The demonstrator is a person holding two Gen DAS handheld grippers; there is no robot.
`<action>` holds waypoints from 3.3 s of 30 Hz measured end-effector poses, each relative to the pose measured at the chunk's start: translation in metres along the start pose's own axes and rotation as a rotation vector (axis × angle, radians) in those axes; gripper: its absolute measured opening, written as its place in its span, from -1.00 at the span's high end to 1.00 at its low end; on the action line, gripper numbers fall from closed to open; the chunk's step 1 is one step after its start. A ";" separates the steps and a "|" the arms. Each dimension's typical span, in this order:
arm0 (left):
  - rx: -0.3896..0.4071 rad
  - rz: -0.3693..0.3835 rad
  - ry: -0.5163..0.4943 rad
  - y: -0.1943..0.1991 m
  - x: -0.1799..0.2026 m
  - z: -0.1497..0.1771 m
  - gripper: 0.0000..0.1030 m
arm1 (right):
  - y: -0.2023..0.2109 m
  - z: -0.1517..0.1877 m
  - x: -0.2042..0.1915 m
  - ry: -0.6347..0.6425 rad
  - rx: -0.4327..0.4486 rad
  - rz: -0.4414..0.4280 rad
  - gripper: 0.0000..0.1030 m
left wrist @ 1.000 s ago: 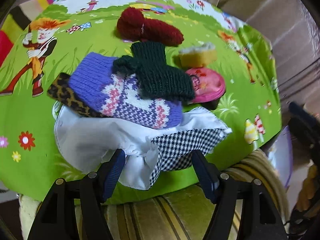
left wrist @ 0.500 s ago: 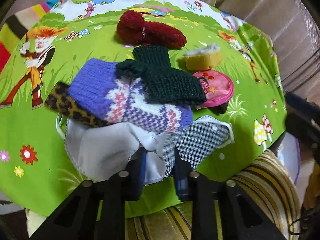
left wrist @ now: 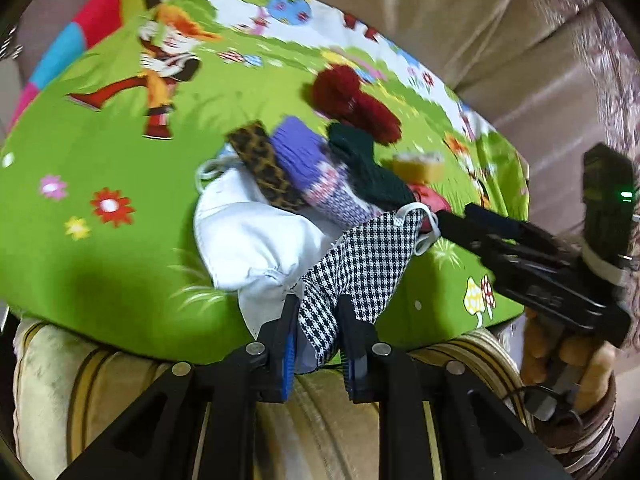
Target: Organize soft objects
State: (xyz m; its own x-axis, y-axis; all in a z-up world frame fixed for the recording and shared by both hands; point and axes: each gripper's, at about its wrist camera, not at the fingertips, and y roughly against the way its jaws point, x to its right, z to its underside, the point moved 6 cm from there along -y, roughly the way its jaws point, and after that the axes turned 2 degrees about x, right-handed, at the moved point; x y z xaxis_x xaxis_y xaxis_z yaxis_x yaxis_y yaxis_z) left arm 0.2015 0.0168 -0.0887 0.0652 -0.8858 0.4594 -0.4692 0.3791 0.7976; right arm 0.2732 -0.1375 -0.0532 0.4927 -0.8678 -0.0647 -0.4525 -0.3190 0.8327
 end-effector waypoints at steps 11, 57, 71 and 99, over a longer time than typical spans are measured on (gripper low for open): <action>0.291 -0.087 0.128 0.057 -0.029 -0.010 0.63 | -0.039 -0.012 -0.016 0.044 -0.044 0.003 -0.44; 0.137 0.048 -0.034 0.074 0.013 0.052 0.63 | 0.091 0.062 0.041 -0.269 0.104 -0.075 0.66; 0.153 0.062 -0.080 0.083 0.027 0.055 0.63 | 0.093 0.106 0.044 -0.281 0.076 -0.089 0.66; 0.208 0.071 -0.266 0.098 0.132 0.045 0.70 | 0.171 0.118 -0.007 -0.152 0.306 -0.082 0.66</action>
State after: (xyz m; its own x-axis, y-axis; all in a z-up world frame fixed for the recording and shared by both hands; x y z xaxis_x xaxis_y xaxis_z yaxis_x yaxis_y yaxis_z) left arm 0.1250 -0.0749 0.0324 -0.1933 -0.9081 0.3714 -0.6358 0.4042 0.6575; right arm 0.1046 -0.2307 0.0249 0.4311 -0.8739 -0.2246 -0.6293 -0.4696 0.6192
